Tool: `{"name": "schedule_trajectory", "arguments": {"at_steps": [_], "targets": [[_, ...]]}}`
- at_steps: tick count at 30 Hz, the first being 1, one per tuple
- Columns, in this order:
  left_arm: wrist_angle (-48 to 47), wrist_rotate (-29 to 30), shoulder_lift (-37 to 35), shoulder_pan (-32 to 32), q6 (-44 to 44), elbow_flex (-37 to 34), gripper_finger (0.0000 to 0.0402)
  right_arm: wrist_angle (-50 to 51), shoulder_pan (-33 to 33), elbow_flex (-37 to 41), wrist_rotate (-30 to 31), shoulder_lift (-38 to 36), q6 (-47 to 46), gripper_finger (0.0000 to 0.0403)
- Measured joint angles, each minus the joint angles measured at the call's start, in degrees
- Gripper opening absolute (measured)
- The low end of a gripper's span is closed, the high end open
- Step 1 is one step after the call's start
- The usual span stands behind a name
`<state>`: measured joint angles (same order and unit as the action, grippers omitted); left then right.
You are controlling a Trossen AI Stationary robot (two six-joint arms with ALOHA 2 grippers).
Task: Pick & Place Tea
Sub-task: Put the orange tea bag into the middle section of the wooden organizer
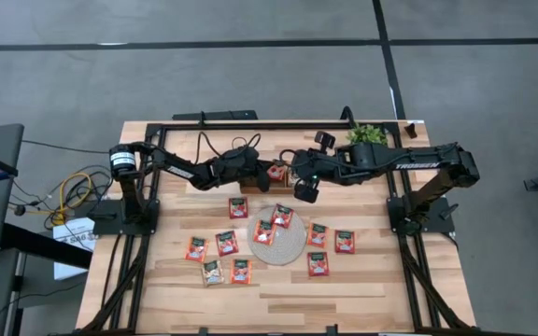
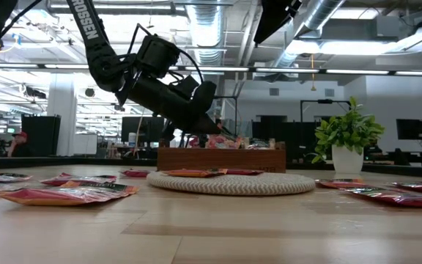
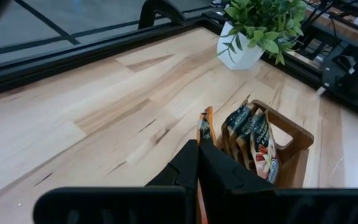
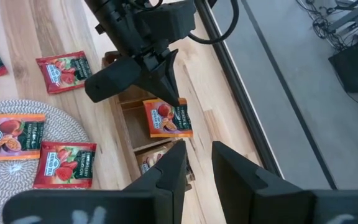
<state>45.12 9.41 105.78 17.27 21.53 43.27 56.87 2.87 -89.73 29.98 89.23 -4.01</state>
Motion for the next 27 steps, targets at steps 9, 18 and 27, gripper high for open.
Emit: {"name": "schedule_trajectory", "arguments": {"at_steps": [9,18,27], "targets": [[0.0,0.0,0.0,0.01,0.15,0.0,0.0,-0.44,-0.01,0.0,0.01,0.0,0.02,0.007],[0.0,0.0,0.0,0.01,-2.7,0.0,0.0043,-0.51,-0.02,0.0,-0.01,0.0,0.02,0.007],[-0.13,0.0,-0.21,0.01,-3.38,0.0,0.0122,-0.49,-0.01,0.0,-0.01,0.0,0.0,0.007]]}}
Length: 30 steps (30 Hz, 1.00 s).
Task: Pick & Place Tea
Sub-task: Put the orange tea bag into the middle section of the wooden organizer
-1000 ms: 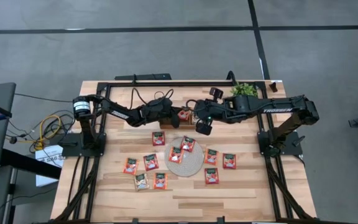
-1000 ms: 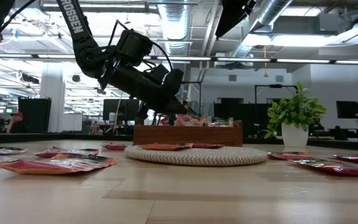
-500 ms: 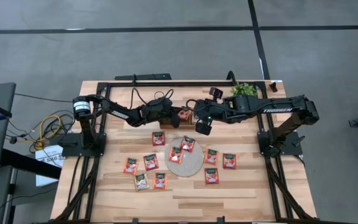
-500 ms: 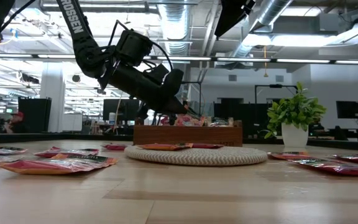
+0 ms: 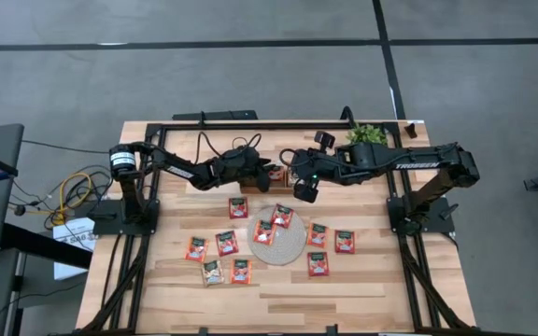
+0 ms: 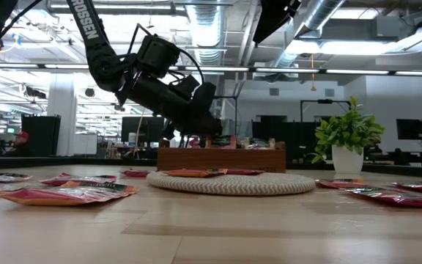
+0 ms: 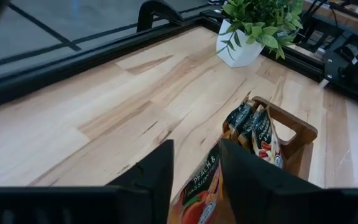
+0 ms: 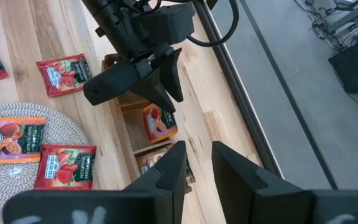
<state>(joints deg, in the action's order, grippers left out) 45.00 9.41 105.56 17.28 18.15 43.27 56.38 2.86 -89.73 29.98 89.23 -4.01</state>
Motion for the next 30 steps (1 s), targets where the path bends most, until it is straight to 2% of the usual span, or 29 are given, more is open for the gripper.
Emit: {"name": "schedule_trajectory", "arguments": {"at_steps": [5,11,15,19,24,30], "targets": [[-5.74,0.03,-6.07,0.0,-5.63,0.04,0.0131,0.81,0.28,-0.04,-1.06,0.0,-0.35,0.007],[-28.99,1.62,-20.3,-0.04,-7.3,0.02,0.0131,8.34,1.96,-0.04,-7.87,0.0,-0.97,0.007],[-45.15,1.35,-29.22,-0.93,-6.95,0.02,0.0131,14.72,2.75,-0.04,-16.77,0.02,-3.45,0.007],[-57.41,1.22,-36.09,-1.66,-6.9,0.02,0.0131,19.22,3.56,0.19,-24.98,0.0,-7.81,0.007],[-67.28,1.36,-41.51,-1.91,-4.16,0.02,0.0131,17.71,5.59,5.91,-28.7,0.09,-12.28,0.007],[-71.08,1.33,-42.71,-1.92,-2.16,0.02,0.0131,7.86,7.64,16.41,-31.27,0.22,-14.8,0.0071]]}}
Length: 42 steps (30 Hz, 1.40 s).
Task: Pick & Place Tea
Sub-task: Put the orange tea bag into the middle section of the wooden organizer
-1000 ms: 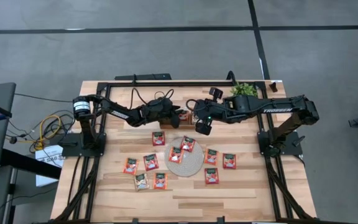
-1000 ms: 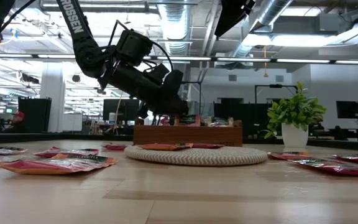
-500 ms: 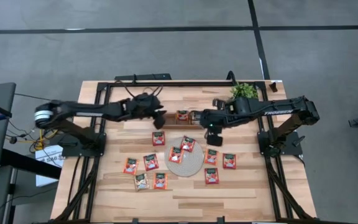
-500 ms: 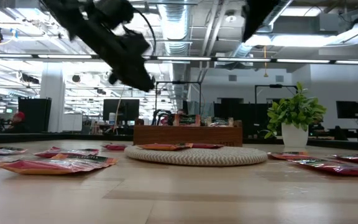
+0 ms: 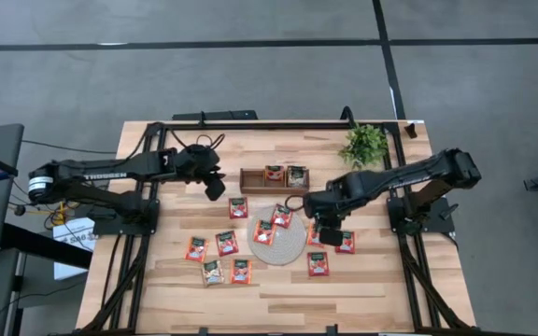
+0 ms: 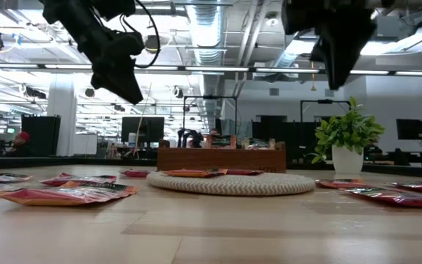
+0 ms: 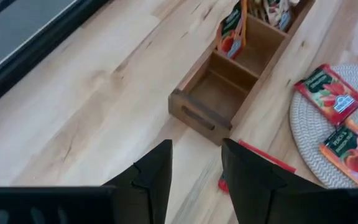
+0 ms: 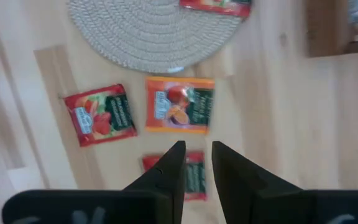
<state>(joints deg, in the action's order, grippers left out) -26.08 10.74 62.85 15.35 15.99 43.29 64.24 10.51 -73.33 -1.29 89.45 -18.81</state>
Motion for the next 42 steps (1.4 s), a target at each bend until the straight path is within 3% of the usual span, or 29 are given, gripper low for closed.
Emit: {"name": "schedule_trajectory", "arguments": {"at_steps": [12,20,26,35,42], "targets": [[-1.03,-0.09,0.53,0.0,-0.02,-0.02,0.0131,-11.94,-0.5,11.98,-2.64,-0.07,-6.77,0.0126],[-0.86,-0.09,0.53,0.0,-0.02,-0.02,0.0131,-16.95,-0.89,16.5,-1.74,-0.09,-12.73,0.0123],[-0.81,-0.08,0.53,0.0,-0.02,-0.02,0.0131,-18.16,-0.9,17.25,-1.77,2.19,-14.81,0.012],[-0.69,-0.07,0.53,0.0,0.04,-0.02,0.0131,-19.11,-1.98,16.59,-1.95,11.89,-14.8,0.0134],[-0.75,-0.07,0.55,0.0,0.11,-0.02,0.0131,-19.17,-3.09,16.45,-3.67,12.35,-13.73,0.0119]]}}
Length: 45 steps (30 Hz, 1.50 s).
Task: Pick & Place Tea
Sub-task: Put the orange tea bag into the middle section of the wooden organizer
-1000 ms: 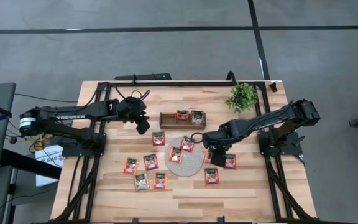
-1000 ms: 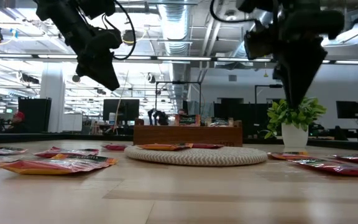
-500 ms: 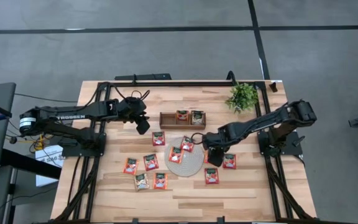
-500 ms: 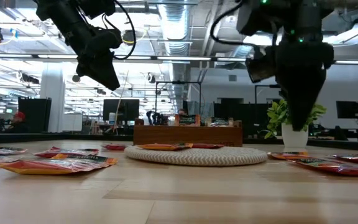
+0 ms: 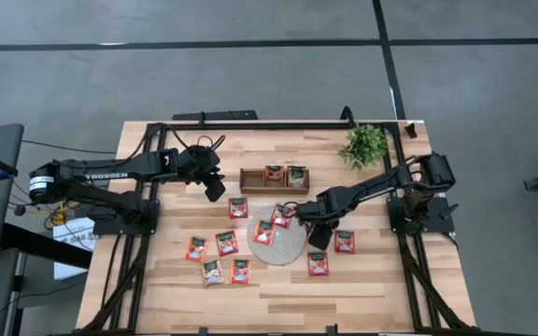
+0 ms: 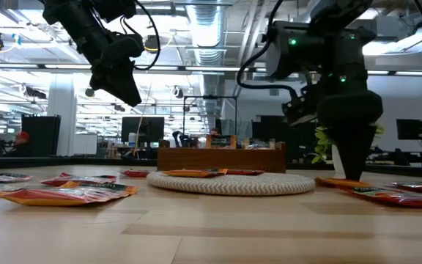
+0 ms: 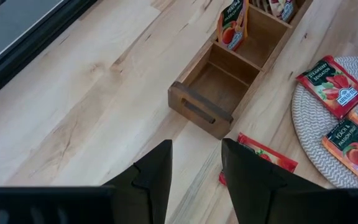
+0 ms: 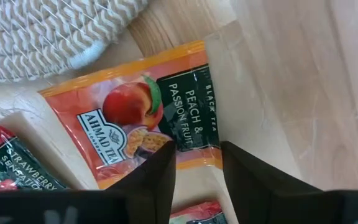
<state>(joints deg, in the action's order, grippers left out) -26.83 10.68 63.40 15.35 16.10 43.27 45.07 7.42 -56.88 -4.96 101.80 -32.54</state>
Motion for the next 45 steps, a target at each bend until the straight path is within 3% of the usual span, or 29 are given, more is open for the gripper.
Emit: {"name": "schedule_trajectory", "arguments": {"at_steps": [18,45], "targets": [[0.59,0.0,-0.01,0.0,-0.09,0.0,0.0131,0.42,-0.73,0.24,-1.23,-1.35,1.06,0.0006],[0.65,0.0,-0.02,0.0,-0.17,0.0,0.0131,6.97,-1.57,-1.34,-1.17,-1.42,2.83,0.0]]}}
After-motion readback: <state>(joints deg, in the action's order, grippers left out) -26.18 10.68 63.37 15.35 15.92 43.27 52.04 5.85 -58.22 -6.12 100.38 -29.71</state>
